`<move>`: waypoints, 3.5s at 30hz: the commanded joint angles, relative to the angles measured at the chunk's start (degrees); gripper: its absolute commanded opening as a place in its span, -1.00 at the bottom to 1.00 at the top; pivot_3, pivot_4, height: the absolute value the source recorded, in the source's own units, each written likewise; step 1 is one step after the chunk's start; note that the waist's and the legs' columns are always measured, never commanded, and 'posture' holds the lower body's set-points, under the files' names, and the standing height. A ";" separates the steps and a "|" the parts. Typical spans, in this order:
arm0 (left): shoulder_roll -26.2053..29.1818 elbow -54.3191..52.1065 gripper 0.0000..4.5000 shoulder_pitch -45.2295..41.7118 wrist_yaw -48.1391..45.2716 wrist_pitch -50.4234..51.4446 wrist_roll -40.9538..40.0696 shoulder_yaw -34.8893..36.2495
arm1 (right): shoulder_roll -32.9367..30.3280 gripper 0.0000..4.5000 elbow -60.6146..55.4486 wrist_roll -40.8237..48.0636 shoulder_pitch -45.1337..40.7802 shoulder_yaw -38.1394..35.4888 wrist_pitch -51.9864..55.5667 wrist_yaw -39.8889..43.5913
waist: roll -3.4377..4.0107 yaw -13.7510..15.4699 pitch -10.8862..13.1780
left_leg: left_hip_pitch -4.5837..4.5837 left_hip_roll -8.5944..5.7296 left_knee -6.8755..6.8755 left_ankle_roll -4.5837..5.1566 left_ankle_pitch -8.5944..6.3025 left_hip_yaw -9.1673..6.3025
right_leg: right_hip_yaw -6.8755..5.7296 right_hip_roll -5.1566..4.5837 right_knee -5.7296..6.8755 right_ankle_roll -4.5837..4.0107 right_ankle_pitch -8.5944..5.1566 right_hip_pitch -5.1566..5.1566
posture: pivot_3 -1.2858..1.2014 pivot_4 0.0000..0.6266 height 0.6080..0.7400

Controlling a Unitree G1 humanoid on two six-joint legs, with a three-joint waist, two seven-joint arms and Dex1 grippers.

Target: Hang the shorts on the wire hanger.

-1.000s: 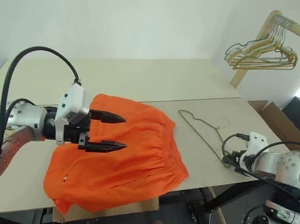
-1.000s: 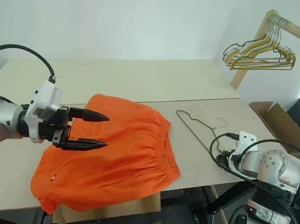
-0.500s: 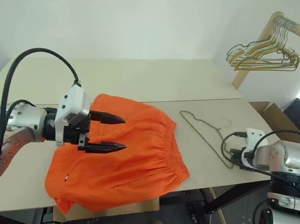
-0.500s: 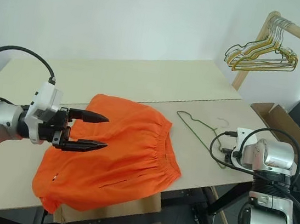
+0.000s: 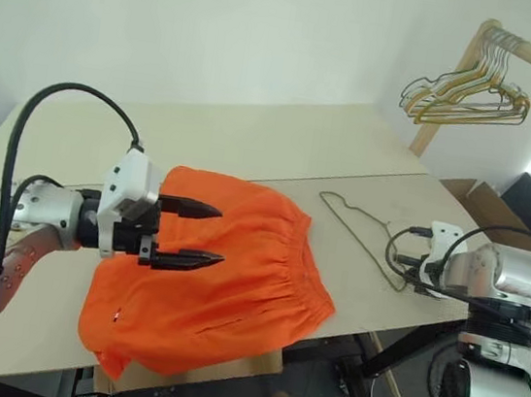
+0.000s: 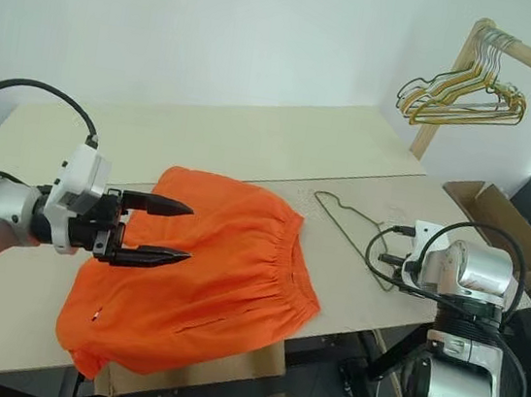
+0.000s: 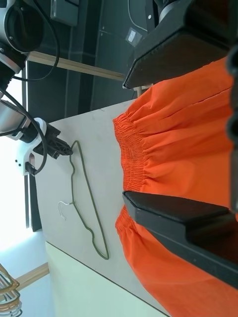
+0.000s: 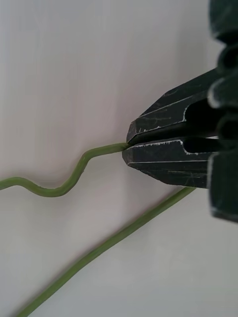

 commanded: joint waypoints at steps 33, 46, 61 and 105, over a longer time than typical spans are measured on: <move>-10.02 48.74 0.98 -40.76 -13.39 -8.60 22.06 -20.67 | -17.62 -1.00 -27.66 -17.16 15.16 18.11 -86.92 30.05 | -0.03 -3.46 -0.05 | 0.00 -0.18 0.01 -0.04 0.03 -0.14 | -0.13 -0.21 0.19 0.16 -0.07 -0.03 | -0.20 -1.00 1.00; -8.59 46.95 0.98 -37.64 -24.93 -7.90 25.91 -24.42 | -16.77 -1.00 -27.47 -19.32 14.77 16.85 -87.99 30.33 | -0.02 -6.22 -0.06 | -0.01 -0.16 0.01 -0.04 0.04 -0.20 | -0.13 -0.23 0.29 0.17 -0.08 -0.06 | -0.22 -1.00 1.00; -9.46 45.97 0.13 -35.34 -23.10 -7.79 30.88 -25.17 | -15.62 -1.00 -28.09 -19.50 13.59 16.17 -86.29 29.95 | -0.02 -6.57 -0.06 | -0.01 -0.16 0.01 -0.04 0.04 -0.23 | -0.13 -0.23 0.31 0.17 -0.07 -0.06 | -0.22 -1.00 1.00; -5.30 36.02 -1.00 -29.83 -18.17 -20.74 38.74 -24.39 | -29.13 0.98 -20.85 0.10 -21.70 43.56 -30.55 74.10 | 0.04 -6.02 -0.11 | -0.16 -0.18 0.03 -0.04 0.03 -0.36 | -0.26 -0.39 0.30 0.22 -0.11 -0.19 | -0.17 -1.00 1.00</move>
